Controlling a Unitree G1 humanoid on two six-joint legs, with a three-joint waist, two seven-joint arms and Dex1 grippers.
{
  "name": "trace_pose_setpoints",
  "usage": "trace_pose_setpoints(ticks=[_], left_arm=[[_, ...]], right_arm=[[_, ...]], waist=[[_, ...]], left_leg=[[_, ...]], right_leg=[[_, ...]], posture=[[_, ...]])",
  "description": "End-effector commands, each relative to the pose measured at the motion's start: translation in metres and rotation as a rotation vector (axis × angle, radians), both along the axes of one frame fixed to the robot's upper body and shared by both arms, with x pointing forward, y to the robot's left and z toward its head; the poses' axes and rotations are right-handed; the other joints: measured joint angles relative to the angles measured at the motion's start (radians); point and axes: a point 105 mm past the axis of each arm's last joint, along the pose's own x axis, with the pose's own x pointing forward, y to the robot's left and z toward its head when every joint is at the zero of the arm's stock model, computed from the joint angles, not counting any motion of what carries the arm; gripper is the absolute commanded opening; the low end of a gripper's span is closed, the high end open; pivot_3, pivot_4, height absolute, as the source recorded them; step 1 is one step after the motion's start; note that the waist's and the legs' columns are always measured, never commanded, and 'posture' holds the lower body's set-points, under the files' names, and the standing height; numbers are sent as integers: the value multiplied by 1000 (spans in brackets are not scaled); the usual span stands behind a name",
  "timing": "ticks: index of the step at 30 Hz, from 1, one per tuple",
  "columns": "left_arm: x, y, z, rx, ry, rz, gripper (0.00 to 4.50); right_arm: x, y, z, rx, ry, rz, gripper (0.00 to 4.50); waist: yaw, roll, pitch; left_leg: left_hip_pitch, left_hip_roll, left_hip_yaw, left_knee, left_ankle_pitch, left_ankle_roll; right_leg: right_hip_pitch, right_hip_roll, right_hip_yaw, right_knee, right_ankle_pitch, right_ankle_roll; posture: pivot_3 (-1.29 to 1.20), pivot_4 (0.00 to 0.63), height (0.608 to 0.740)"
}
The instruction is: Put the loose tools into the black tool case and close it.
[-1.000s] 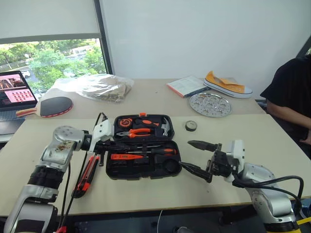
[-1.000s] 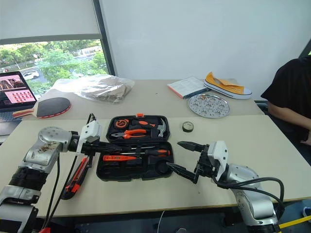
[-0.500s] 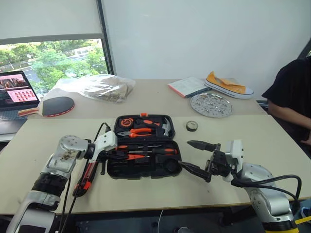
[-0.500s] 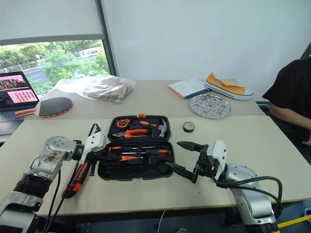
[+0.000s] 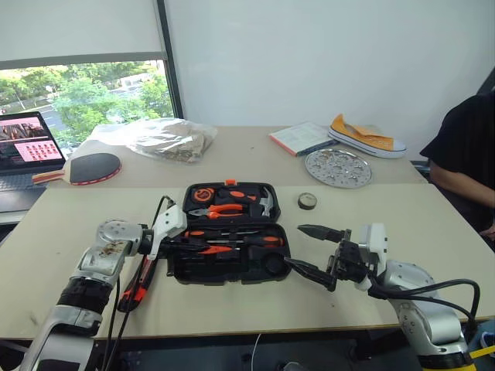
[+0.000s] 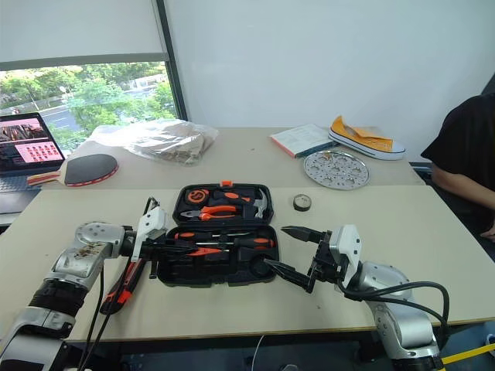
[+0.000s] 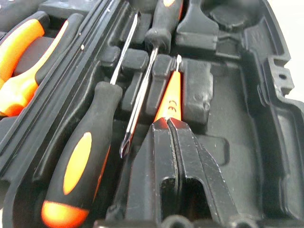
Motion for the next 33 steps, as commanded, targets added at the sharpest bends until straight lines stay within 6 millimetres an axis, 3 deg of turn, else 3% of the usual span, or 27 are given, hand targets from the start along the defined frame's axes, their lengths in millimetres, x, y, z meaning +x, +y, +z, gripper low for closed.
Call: trace_pose_setpoints(ticks=[1, 10, 12, 14, 17, 22, 27, 30, 33], left_arm=[[3, 5, 5, 27, -38, 13, 43], [1, 18, -16, 114, 3, 72, 43], [3, 17, -11, 62, -19, 93, 43], [1, 21, 9, -87, -82, 133, 43], [-13, 46, 32, -222, -171, 232, 847], [-61, 106, 24, -190, -219, 444, 2749], [-126, 173, 12, -162, -229, 790, 4377], [-165, 196, -1, -132, -189, 945, 4488], [-175, 195, -3, -148, -169, 987, 4488]], right_arm=[[-4, 3, 10, 16, -36, 19, 4500], [-1, 3, 10, 16, -40, 18, 4500], [0, 3, 11, 16, -44, 19, 4500], [0, 3, 13, 18, -59, 27, 4500], [0, -1, 17, 19, -81, 33, 4500], [0, -5, 14, -2, -94, 57, 4500], [-4, -8, 3, -64, -117, 89, 4500], [-4, -10, -1, -73, -128, 91, 4500], [-3, -9, -2, -71, -131, 95, 4500]], waist=[[0, 0, 0], [-1, 0, 0], [-1, 1, -1], [-3, 1, -1], [-15, 1, 0], [-25, 1, 0], [-19, 1, 0], [-11, 1, 0], [3, 1, 0]], left_leg=[[0, 0, 0, 0, 0, 0], [1, 0, 0, 0, 0, 0], [1, 0, 0, 0, 0, 0], [1, 0, 0, 0, 0, 0], [1, 1, 1, 0, 0, 0], [1, 1, -1, -3, -1, -2], [2, 1, -1, -4, -3, -1], [3, 1, -1, -3, -4, -1], [6, 1, -1, -3, -7, 1]], right_leg=[[0, 0, 0, 0, 0, 0], [0, 0, 1, 0, 0, 0], [1, 0, 1, -1, 0, 0], [0, 0, 2, -1, 0, 0], [-1, 0, 3, 0, 0, 0], [-4, 1, 5, -1, 0, 0], [-3, 0, 4, -2, 0, 0], [0, -1, 3, -6, 0, 0], [3, -1, 3, -8, 0, 0]], posture=[[0, 150, 740], [0, 150, 740], [0, 150, 740], [0, 150, 740], [0, 150, 740], [0, 150, 740], [0, 150, 740], [0, 150, 740], [0, 150, 740]])
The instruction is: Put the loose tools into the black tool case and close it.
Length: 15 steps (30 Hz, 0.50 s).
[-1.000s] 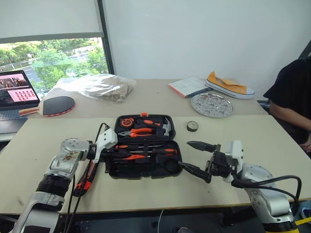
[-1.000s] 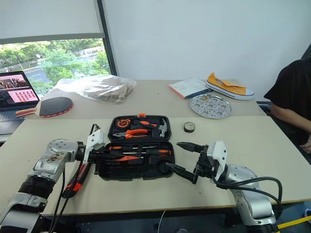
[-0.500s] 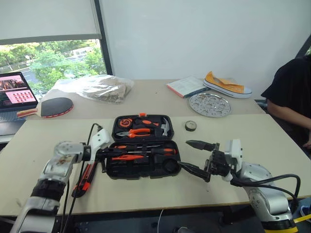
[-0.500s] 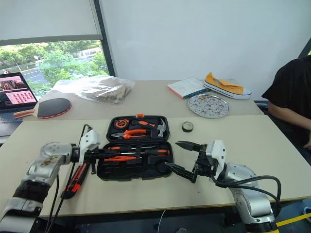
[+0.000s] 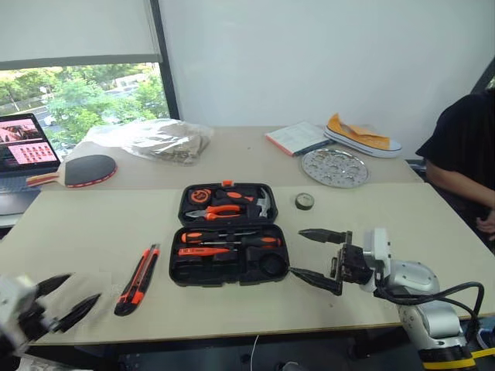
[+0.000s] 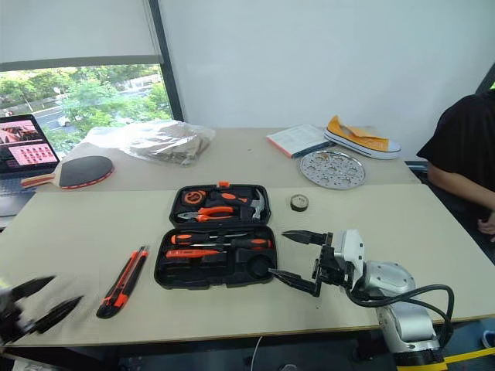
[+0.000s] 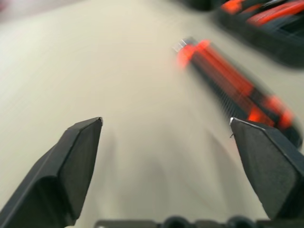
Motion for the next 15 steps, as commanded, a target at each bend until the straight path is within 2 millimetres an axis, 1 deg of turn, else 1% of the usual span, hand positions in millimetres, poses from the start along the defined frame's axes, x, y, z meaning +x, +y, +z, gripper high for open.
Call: trace_pose_setpoints(ticks=[1, 3, 4, 8, 10, 12, 13, 15], left_arm=[[2, -9, 18, -14, -64, 3, 4488], [6, -18, 21, -52, -63, -12, 4488], [12, -25, 20, -62, -37, -14, 4488], [47, -62, 33, -168, -51, 24, 4488], [57, -77, 24, -169, 14, 27, 4488], [64, -84, 14, -149, 76, 34, 4488], [67, -87, 8, -138, 107, 46, 4488], [70, -89, -1, -128, 151, 60, 4488]], right_arm=[[0, 0, 8, 7, -56, 11, 4500], [0, 2, 9, 14, -59, 20, 4500], [0, 4, 11, 19, -64, 31, 4500], [-3, 12, 21, 45, -84, 86, 4500], [-6, 17, 22, 44, -74, 123, 4500], [-12, 22, 19, 9, -75, 175, 4500], [-15, 25, 17, -14, -83, 201, 4500], [-18, 29, 16, -29, -97, 222, 4500]], waist=[[19, 0, 0], [25, 0, 0], [26, 0, 0], [19, 1, 1], [13, 1, 1], [6, 1, 1], [0, 1, 1], [-7, 1, 1]], left_leg=[[0, 0, 0, 0, -1, 2], [1, 0, -1, 1, -2, 5], [1, 0, -1, 1, -2, 4], [11, 1, -2, 1, -2, 4], [13, 1, -2, 1, -2, 4], [14, 1, -2, 0, -2, 2], [16, 0, -2, -2, 1, -4], [18, 0, -1, -7, 2, -6]], right_leg=[[1, 0, -1, 0, 0, 0], [2, 0, -2, 0, 0, 0], [3, 0, -2, 0, 0, 0], [13, 2, 0, 0, 0, 0], [15, 2, 0, 0, 0, 0], [15, 3, 1, 2, 0, 0], [14, 3, 1, 3, 0, 0], [14, 3, 2, 3, 0, -1]], posture=[[0, 150, 740], [0, 150, 740], [0, 150, 740], [0, 150, 740], [0, 150, 740], [0, 150, 740], [0, 150, 740], [0, 150, 740]])
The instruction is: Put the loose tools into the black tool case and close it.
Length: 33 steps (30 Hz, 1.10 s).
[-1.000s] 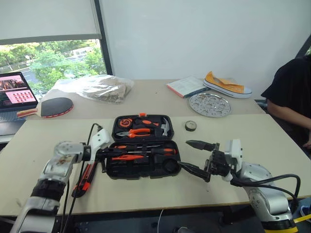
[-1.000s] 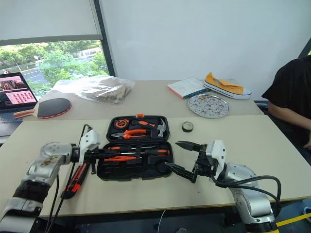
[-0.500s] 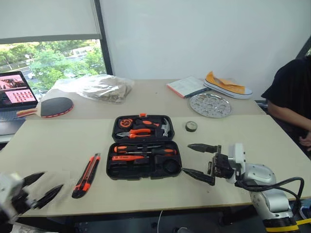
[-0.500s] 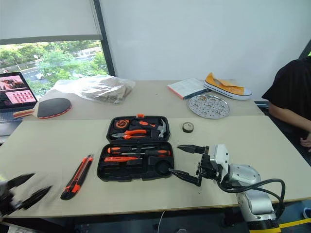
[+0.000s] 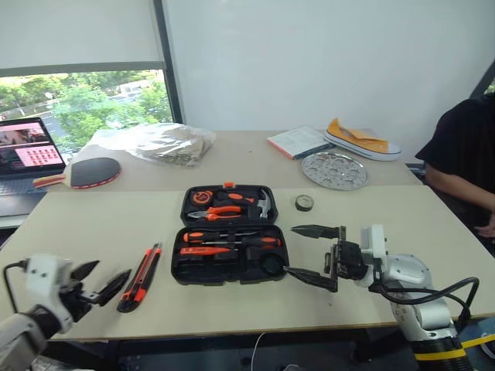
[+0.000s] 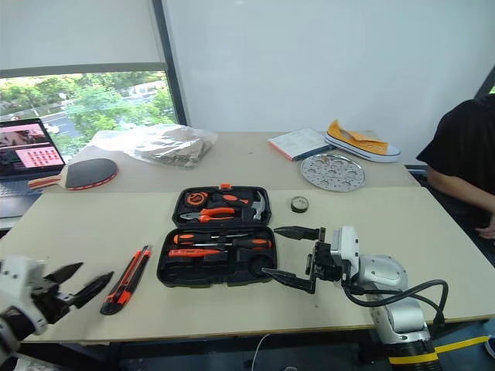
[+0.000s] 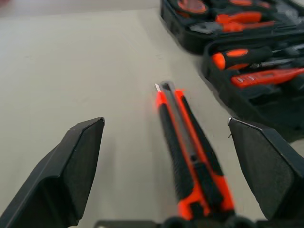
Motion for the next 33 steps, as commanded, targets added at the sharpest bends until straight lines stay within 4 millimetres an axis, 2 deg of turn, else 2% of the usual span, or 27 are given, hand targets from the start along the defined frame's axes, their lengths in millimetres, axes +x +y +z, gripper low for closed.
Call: trace_pose_setpoints(ticks=[1, 3, 6, 9, 11, 12, 14, 17, 21, 24, 27, 33], left_arm=[[4, -7, -17, 44, 102, 16, 4488], [4, -7, -28, 55, 161, 30, 4488], [4, -1, -35, 94, 190, 61, 3814], [3, -6, -36, 74, 191, -9, 2670], [9, 0, -26, 56, 131, -30, 1954], [13, 3, -17, 53, 86, -52, 1749], [19, 4, 1, 58, 4, -148, 1752], [26, -29, 42, 84, -124, -567, 1752], [39, -66, 61, 165, -156, -915, 1752], [48, -95, 58, 257, -123, -1123, 1752], [60, -114, 45, 334, -92, -1221, 1752], [71, -124, 8, 464, 18, -1313, 1752]], right_arm=[[-10, 10, 8, -21, -69, 68, 4500], [-8, 11, 10, -14, -71, 61, 4500], [-7, 7, 10, -16, -63, 41, 4500], [-8, -1, 7, -29, -53, 13, 4500], [-7, -4, 8, -32, -52, -8, 4500], [-7, -6, 8, -34, -52, -18, 4500], [-6, -9, 8, -40, -49, -34, 4500], [-6, -21, 5, -62, -39, -76, 4500], [-5, -28, 3, -81, -32, -104, 4500], [-5, -29, 3, -79, -32, -121, 4500], [-8, -27, 3, -67, -34, -131, 4500], [-15, -26, 4, -59, -35, -163, 4500]], waist=[[-8, 0, 0], [-9, 0, 0], [-7, 0, 0], [-6, 1, 0], [-6, 1, 0], [-6, 1, 0], [-4, 1, 0], [9, -1, 0], [20, 0, 0], [15, 0, 0], [4, 0, 0], [-7, 0, 0]], left_leg=[[1, 0, 0, -3, 0, -1], [0, 0, 0, -5, 1, -2], [0, 0, 0, -7, 1, -3], [0, 0, 0, -7, 1, -3], [0, 0, 0, -7, 1, -2], [0, 0, 0, -7, 1, -2], [0, 0, 0, -7, 1, -2], [-5, 1, -1, -6, 2, -4], [-8, -1, 0, -3, 2, -4], [-7, -1, 1, -4, 2, -3], [-8, -1, 3, -4, 2, -3], [-16, 1, 3, -4, 1, -1]], right_leg=[[0, 0, 0, -1, 0, -1], [-3, 1, 0, -1, -1, -2], [-5, 0, -1, -1, -2, -3], [-3, 0, -1, -3, -2, -3], [-3, 0, -1, -3, -2, -3], [-3, -1, -1, -3, -2, -3], [-3, -1, -1, -3, -2, -3], [-7, 0, -3, -3, -3, -3], [-9, -2, -4, -2, -2, -3], [-8, -1, -3, -3, -2, -3], [-11, 1, -3, -3, -2, -3], [-18, 2, -2, 1, -2, -3]], posture=[[0, 150, 740], [0, 150, 740], [0, 150, 740], [0, 150, 740], [0, 150, 740], [0, 150, 740], [0, 150, 740], [0, 150, 740], [0, 150, 740], [0, 150, 740], [0, 150, 740], [0, 150, 740]])
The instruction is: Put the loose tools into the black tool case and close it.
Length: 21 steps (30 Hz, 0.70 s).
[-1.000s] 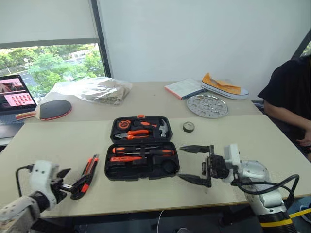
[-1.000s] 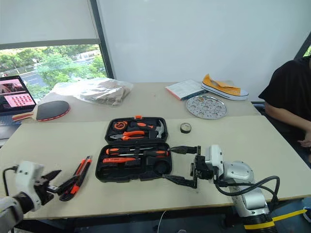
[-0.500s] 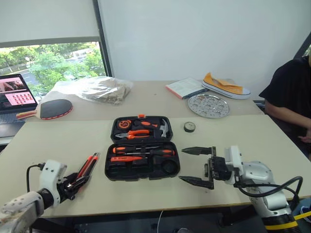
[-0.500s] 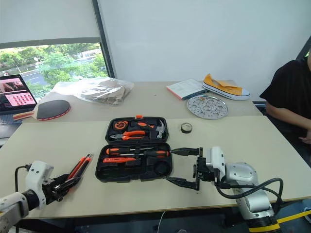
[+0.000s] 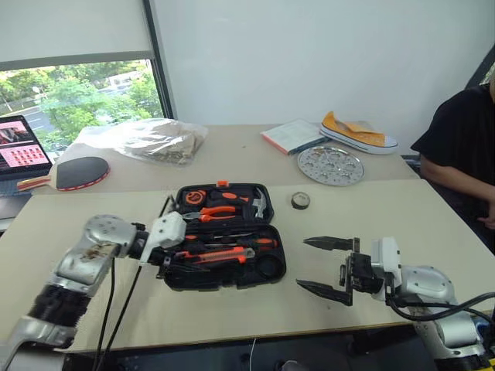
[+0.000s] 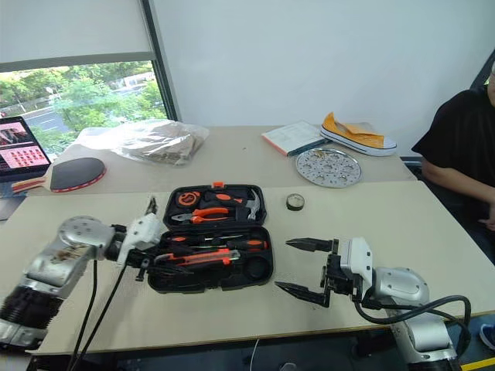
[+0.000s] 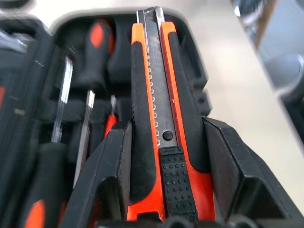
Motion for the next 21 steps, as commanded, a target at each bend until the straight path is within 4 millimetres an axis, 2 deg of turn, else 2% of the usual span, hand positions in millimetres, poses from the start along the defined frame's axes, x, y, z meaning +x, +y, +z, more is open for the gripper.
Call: trace_pose_setpoints(ticks=[1, 6, 11, 14, 18, 20, 21], left_arm=[[5, 1, -16, 109, -3, -44, 1752], [11, 2, -32, 167, -4, -45, 1752], [6, 3, -44, 235, 26, -55, 1752], [8, 1, -42, 207, 61, -16, 1752], [3, -10, -36, 126, 111, -2, 1752], [4, -19, -24, 42, 93, 12, 2760], [5, -22, -20, 18, 84, 20, 2901]], right_arm=[[-6, -1, 13, 10, -54, -28, 4500], [-6, -3, 12, 11, -51, -52, 4500], [-5, -2, 11, 11, -50, -55, 4500], [-3, -2, 11, 12, -50, -54, 4500], [-2, -3, 10, 12, -49, -53, 4500], [-1, -3, 9, 13, -47, -53, 4500], [-1, -3, 9, 13, -47, -53, 4500]], waist=[[4, 0, 0], [12, 0, 0], [21, 0, 0], [23, 1, -1], [22, 1, -1], [22, 1, -1], [23, 1, -1]], left_leg=[[-1, 0, 0, 1, 0, 1], [-1, -1, 0, 6, -2, 3], [3, -1, 0, 8, -5, 10], [9, -1, 0, 7, -6, 11], [11, -1, 0, 8, -6, 11], [11, -1, 0, 8, -6, 11], [11, -1, 0, 9, -6, 11]], right_leg=[[0, 0, 0, -1, 0, 0], [2, -1, 0, -2, 0, 2], [5, -1, 1, -2, 0, 2], [10, -1, 2, 1, 0, 2], [13, 0, 2, 2, -1, 2], [13, 0, 2, 2, -1, 2], [13, -1, 2, 2, -1, 3]], posture=[[0, 150, 740], [0, 150, 740], [0, 150, 740], [0, 150, 740], [0, 150, 740], [0, 150, 740], [0, 150, 740]])
